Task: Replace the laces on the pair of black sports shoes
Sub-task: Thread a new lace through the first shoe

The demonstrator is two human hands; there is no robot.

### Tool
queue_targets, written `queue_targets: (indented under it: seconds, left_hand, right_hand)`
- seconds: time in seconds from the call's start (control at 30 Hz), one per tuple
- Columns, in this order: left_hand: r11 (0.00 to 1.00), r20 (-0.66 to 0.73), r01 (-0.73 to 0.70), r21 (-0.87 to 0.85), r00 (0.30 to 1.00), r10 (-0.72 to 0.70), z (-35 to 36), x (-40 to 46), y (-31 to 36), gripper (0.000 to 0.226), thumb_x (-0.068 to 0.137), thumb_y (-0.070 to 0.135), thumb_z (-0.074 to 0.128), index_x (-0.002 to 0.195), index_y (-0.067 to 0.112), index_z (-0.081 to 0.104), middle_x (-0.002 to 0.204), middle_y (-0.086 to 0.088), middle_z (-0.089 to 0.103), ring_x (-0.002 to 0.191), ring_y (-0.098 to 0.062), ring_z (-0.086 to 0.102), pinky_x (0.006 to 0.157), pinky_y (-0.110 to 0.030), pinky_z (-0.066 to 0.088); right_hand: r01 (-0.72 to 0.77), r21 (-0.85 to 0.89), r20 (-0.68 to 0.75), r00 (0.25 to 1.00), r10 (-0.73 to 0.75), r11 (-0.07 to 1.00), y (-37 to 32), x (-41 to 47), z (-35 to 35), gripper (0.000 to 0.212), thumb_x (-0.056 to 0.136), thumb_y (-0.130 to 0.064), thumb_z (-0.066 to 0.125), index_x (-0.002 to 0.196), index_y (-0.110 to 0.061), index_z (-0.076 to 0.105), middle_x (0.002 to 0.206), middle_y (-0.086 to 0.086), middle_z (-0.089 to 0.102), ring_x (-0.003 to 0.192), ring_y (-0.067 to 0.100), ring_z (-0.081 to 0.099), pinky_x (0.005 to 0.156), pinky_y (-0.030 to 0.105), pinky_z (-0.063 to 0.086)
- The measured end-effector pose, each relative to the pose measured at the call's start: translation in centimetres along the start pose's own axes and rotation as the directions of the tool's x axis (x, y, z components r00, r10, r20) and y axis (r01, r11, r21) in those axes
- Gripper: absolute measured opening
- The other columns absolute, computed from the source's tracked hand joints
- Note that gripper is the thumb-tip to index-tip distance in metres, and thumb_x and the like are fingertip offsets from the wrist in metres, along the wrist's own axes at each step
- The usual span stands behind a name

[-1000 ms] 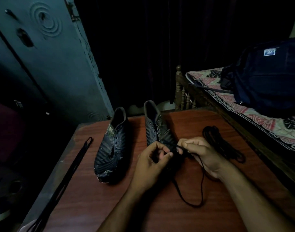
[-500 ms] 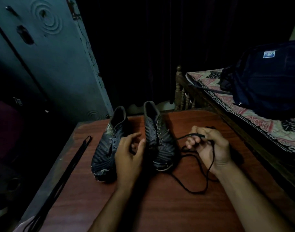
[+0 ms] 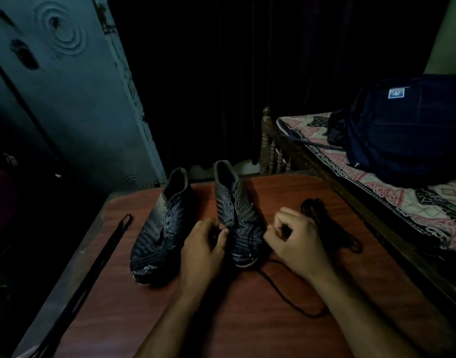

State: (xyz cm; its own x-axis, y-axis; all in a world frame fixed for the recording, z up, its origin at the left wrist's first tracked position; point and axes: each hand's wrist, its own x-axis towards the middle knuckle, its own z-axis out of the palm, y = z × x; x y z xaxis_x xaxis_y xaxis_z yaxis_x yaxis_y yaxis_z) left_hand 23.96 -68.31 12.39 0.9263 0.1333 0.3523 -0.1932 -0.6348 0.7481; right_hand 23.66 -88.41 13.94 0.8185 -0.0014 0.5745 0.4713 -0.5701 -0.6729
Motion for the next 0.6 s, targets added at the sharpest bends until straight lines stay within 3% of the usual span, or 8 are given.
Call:
queue_targets:
  seconds: [0.07,0.13,0.23,0.33,0.47,0.6]
  left_hand:
    - [1.000,0.006,-0.012,0.019,1.000,0.012,0.0,0.1,0.1,0.011,0.097,0.031,0.065,0.087,0.029,0.060,0.091,0.013,0.061,0.080,0.001,0.056,0.070,-0.026,0.042]
    - [1.000,0.016,-0.019,0.005,1.000,0.019,-0.1,0.1,0.1,0.009,0.097,0.029,0.064,0.089,0.027,0.059,0.093,0.011,0.062,0.080,-0.001,0.056,0.072,-0.028,0.040]
    - [0.996,0.034,0.022,-0.084,0.999,-0.019,-0.2,-0.2,0.0,0.009,0.097,0.026,0.064,0.089,0.027,0.061,0.094,0.013,0.064,0.085,-0.001,0.060,0.077,-0.032,0.046]
    - [0.973,0.083,0.039,-0.228,0.996,-0.021,-0.4,-0.3,-0.1,0.007,0.093,0.028,0.063,0.087,0.028,0.062,0.092,0.013,0.065,0.086,-0.003,0.062,0.079,-0.035,0.050]
    - [0.905,0.194,0.149,-0.397,0.978,-0.076,-0.6,0.0,0.0,0.009,0.084,0.034,0.061,0.084,0.025,0.062,0.088,0.005,0.065,0.084,-0.021,0.063,0.078,-0.044,0.050]
    - [0.732,0.336,0.303,-0.611,0.936,-0.107,-0.6,0.0,0.4,0.018,0.096,0.006,0.059,0.078,0.013,0.058,0.078,-0.008,0.057,0.069,-0.023,0.054,0.062,-0.033,0.046]
  right_hand:
    - [0.093,-0.146,0.023,0.996,-0.091,0.985,-1.7,-0.9,0.5,0.022,0.083,-0.032,0.057,0.069,-0.019,0.045,0.072,-0.010,0.046,0.072,0.013,0.048,0.064,0.034,0.043]
    - [0.137,-0.237,0.203,0.975,-0.089,0.962,-3.1,-2.0,1.3,0.019,0.084,-0.044,0.055,0.084,-0.025,0.055,0.087,-0.014,0.051,0.086,0.009,0.049,0.075,0.028,0.045]
    - [0.160,-0.386,0.379,0.926,-0.002,0.908,-3.4,-3.2,2.3,0.038,0.084,-0.061,0.052,0.110,-0.033,0.059,0.108,-0.018,0.049,0.103,0.007,0.045,0.089,0.027,0.042]
    - [0.167,-0.528,0.323,0.946,0.015,0.833,-2.9,-3.0,1.9,0.042,0.082,-0.066,0.046,0.109,-0.038,0.063,0.108,-0.020,0.049,0.104,0.010,0.046,0.087,0.031,0.034]
    - [0.144,-0.625,0.250,0.968,0.021,0.768,-2.9,-2.8,1.2,0.035,0.079,-0.056,0.056,0.103,-0.036,0.070,0.108,-0.016,0.052,0.106,0.014,0.048,0.089,0.036,0.036]
    - [0.102,-0.670,0.175,0.984,0.022,0.736,-2.6,-2.9,0.6,0.027,0.077,-0.046,0.072,0.100,-0.032,0.073,0.112,-0.012,0.052,0.113,0.017,0.048,0.101,0.040,0.034]
